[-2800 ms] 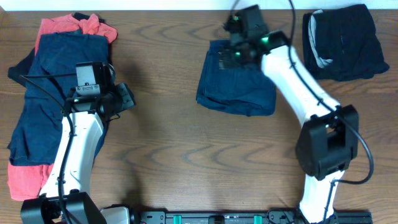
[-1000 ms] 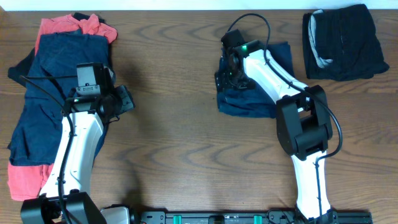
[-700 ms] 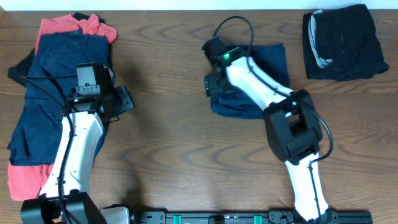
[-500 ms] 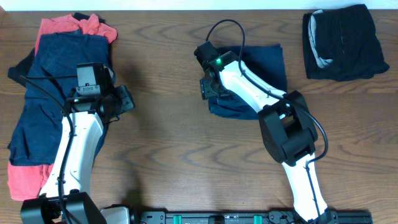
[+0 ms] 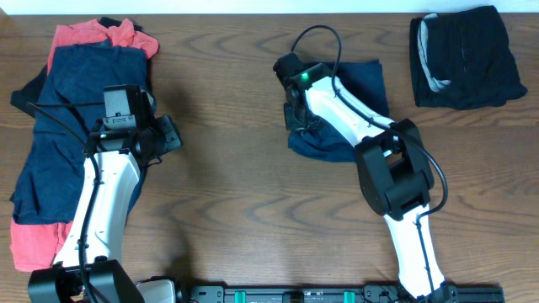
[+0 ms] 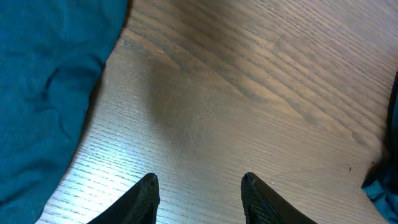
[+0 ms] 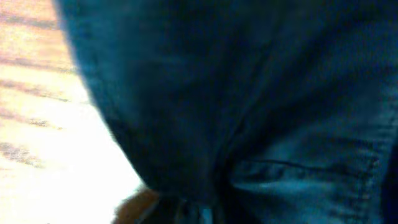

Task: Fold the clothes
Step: 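Carry the shorts with the right gripper to the back-right stack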

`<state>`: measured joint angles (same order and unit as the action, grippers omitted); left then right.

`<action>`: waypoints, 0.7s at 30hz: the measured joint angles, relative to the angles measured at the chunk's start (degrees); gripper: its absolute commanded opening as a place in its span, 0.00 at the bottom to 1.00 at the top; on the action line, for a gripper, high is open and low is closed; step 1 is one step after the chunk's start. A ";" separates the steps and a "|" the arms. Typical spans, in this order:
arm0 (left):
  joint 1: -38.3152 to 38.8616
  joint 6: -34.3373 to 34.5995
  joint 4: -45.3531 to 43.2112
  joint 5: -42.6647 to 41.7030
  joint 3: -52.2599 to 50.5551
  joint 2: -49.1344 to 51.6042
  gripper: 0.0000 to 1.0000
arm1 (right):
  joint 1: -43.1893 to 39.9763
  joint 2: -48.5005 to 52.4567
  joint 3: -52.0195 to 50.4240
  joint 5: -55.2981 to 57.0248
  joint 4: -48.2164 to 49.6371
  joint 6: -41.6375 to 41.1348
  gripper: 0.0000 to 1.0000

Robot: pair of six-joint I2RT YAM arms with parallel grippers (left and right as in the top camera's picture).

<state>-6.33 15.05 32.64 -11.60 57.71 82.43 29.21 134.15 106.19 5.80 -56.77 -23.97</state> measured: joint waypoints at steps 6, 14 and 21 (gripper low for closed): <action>0.00 0.00 0.00 0.00 0.00 0.00 0.46 | -0.92 -0.07 0.22 -1.84 -0.31 2.67 0.01; 0.00 0.00 0.02 0.00 0.00 0.00 0.46 | -5.05 -2.03 0.20 -6.51 -4.52 9.73 0.01; 0.00 0.00 0.00 0.00 0.00 0.00 0.46 | -10.62 -14.53 0.96 -7.39 -6.03 18.99 0.01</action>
<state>-6.33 15.05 32.64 -11.60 57.71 82.43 18.59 119.61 107.15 -1.58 -62.81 -4.97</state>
